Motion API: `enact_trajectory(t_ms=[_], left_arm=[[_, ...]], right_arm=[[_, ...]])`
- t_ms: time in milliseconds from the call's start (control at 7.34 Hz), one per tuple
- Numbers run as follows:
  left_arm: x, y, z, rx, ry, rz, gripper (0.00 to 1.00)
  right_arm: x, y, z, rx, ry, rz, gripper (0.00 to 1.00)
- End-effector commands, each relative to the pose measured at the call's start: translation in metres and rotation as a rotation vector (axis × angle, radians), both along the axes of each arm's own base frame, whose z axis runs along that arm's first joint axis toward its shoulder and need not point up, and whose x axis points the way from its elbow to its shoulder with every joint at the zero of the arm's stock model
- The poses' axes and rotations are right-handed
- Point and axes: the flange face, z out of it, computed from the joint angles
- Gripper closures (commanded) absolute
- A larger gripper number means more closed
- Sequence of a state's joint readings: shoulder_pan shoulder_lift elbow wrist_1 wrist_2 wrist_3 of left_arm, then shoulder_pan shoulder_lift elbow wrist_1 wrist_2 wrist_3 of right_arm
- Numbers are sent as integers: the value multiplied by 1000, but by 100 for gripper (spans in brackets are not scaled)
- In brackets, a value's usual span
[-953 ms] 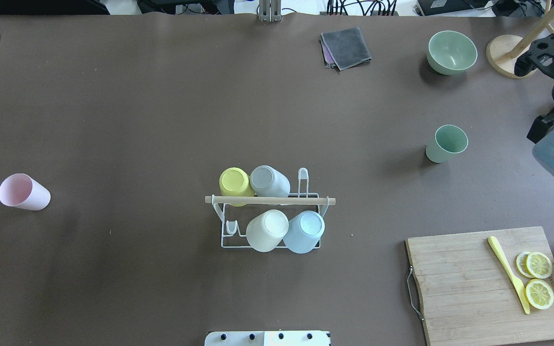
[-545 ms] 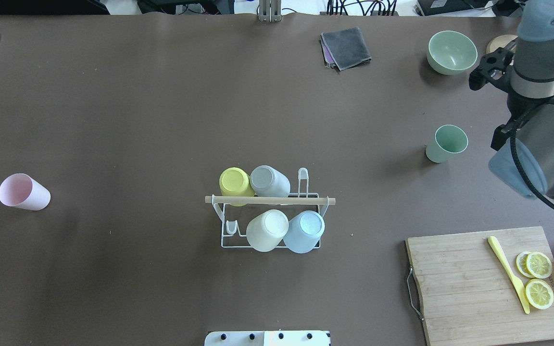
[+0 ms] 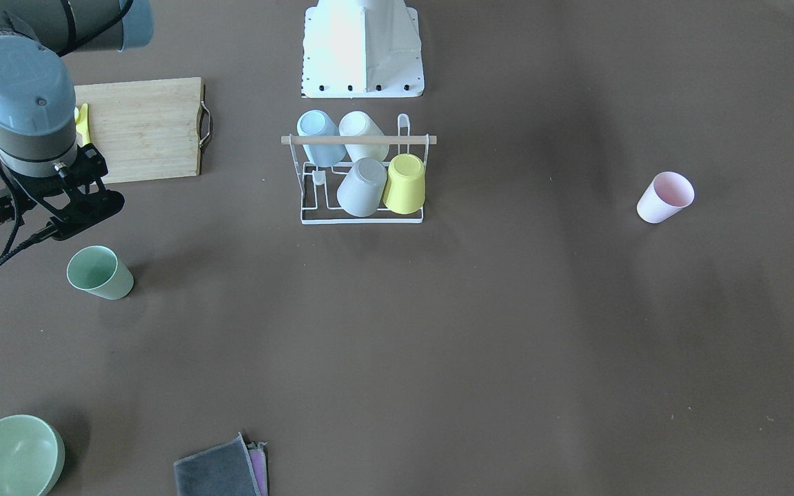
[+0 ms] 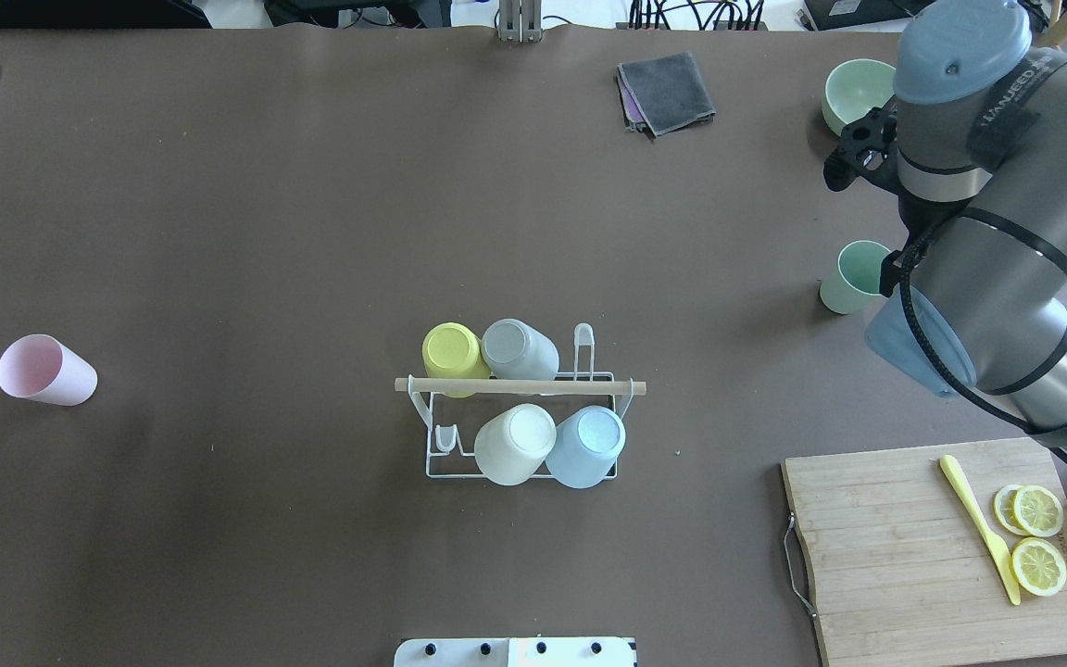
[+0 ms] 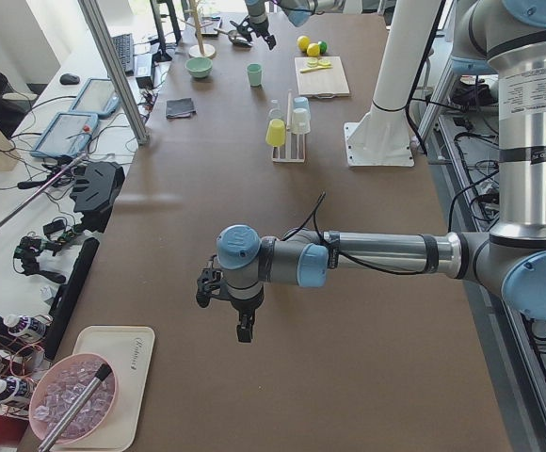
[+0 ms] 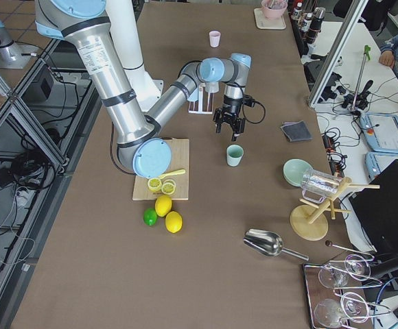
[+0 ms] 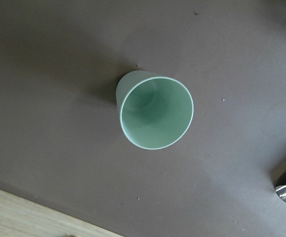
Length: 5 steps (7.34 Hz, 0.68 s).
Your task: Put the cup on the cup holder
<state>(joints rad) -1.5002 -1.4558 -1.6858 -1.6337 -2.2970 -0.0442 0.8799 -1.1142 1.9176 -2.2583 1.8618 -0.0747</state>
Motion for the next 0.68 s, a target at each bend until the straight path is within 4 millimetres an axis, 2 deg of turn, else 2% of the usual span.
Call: enact_trajectory(t_ms=[0,272,545], left_arm=[[0,0,0,1,-1,1,2],[0,0,0,1,-1,1,2],[0,0,-1,2,1,1,2]], right_arm=[[-2,0,-6,12,-1,-2,0],[-3,0,-12,22,-9,-6,0],[-4,-1,-9,20,-5,-8,0]])
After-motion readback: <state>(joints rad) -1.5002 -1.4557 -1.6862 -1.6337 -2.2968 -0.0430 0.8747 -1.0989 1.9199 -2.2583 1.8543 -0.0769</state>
